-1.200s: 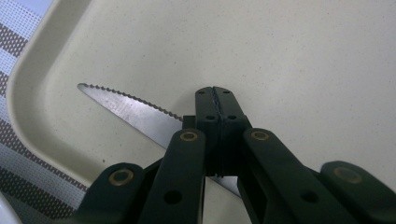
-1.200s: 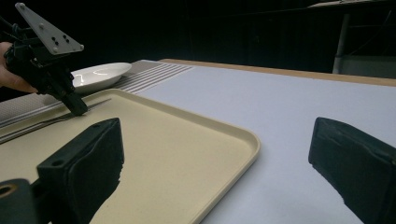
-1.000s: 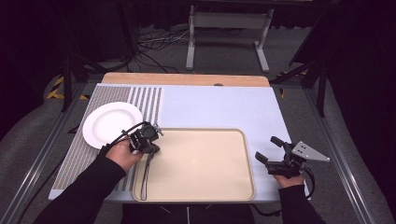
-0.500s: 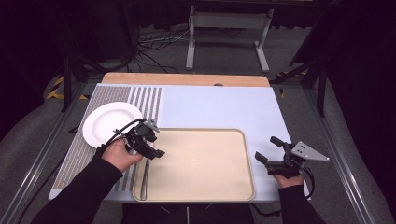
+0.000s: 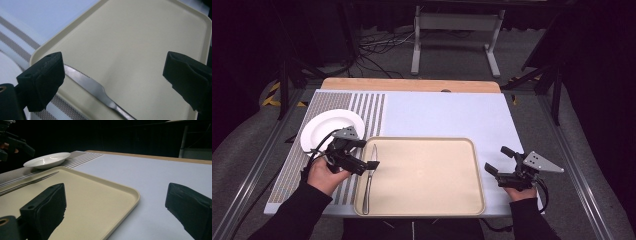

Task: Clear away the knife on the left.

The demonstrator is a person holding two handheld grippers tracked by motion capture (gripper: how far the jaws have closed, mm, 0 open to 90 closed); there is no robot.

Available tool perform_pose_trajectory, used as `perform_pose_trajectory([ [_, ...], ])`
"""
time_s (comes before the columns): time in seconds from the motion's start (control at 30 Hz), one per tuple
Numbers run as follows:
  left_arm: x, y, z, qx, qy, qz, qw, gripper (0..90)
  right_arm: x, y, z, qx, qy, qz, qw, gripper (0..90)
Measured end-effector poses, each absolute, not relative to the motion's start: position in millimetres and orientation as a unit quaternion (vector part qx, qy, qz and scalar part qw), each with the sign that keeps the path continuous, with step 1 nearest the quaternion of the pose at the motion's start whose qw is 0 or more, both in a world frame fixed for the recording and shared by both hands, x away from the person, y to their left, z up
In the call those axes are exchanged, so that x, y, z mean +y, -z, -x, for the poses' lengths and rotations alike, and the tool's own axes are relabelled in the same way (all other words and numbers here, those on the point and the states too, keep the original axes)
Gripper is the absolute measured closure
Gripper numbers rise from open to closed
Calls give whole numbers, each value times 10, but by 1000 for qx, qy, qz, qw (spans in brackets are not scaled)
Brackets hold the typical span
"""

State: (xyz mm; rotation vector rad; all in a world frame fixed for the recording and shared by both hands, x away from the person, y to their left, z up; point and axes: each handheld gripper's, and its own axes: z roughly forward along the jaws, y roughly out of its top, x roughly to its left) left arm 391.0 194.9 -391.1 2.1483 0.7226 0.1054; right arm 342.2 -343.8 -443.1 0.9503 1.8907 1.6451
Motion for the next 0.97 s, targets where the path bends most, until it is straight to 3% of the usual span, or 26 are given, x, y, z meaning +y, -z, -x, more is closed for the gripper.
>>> perform_pose_trajectory([
  [0.27, 2236, 4042, -3785, 305, -49, -809, 500, 12, -3435, 4432, -3421, 686, -598, -345, 230, 40],
  [0.43, 2469, 4140, -3664, 297, -119, -762, 563, 8, -3438, 4430, -3418, 686, -598, -344, 230, 40],
  [0.53, 2532, 4249, -3625, 291, -152, -754, 569, 5, -3443, 4432, -3421, 686, -598, -344, 231, 40],
  [0.7, 2549, 4350, -3657, 328, -120, -741, 573, 5, -3432, 4432, -3416, 688, -598, -341, 228, 40],
  [0.97, 2527, 4349, -3647, 313, -115, -746, 577, 2, -3436, 4435, -3421, 689, -598, -340, 228, 40],
])
